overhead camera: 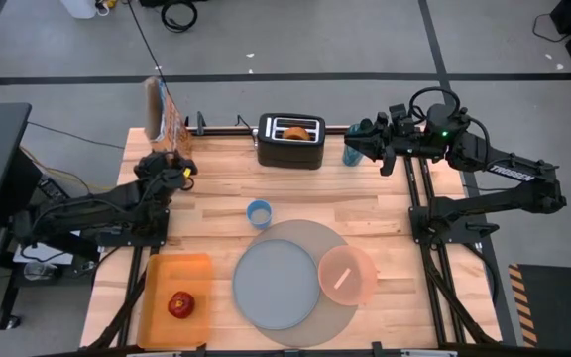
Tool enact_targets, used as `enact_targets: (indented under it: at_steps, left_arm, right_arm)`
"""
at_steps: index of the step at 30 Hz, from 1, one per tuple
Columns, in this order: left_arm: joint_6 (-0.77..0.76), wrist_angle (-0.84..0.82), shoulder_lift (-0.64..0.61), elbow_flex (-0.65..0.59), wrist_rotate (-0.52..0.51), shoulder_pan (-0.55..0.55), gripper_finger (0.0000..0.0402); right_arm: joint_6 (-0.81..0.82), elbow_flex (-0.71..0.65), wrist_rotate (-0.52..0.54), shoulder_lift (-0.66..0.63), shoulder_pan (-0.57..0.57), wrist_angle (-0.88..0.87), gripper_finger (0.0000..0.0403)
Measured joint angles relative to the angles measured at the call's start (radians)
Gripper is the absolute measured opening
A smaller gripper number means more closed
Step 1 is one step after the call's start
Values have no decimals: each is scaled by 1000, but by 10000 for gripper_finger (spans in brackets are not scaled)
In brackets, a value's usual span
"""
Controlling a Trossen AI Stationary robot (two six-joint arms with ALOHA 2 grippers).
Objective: Arrange a breakfast setting
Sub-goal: Pour the cereal from the cereal box into the orange bowl
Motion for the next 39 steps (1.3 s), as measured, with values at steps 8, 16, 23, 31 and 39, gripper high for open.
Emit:
enact_targets:
  at_steps: [8, 16, 23, 31, 39]
  left_arm:
    - [228, -23, -2, 125, 31, 0, 12]
    - [424, -49, -27, 345, 146, -14, 7]
    - [409, -267, 3, 674, 528, -15, 6]
    - [301, -292, 154, 978, 979, -18, 7]
    - [219, -329, 452, 1219, 1244, -102, 8]
  right_arm:
    - [-2, 0, 0, 0, 0, 1, 82]
    - [-36, 0, -24, 0, -1, -4, 82]
    - [-39, 4, -127, -2, -19, -85, 82]
    - [-151, 68, -164, -2, -43, -264, 83]
    - [-237, 179, -197, 2, -56, -460, 124]
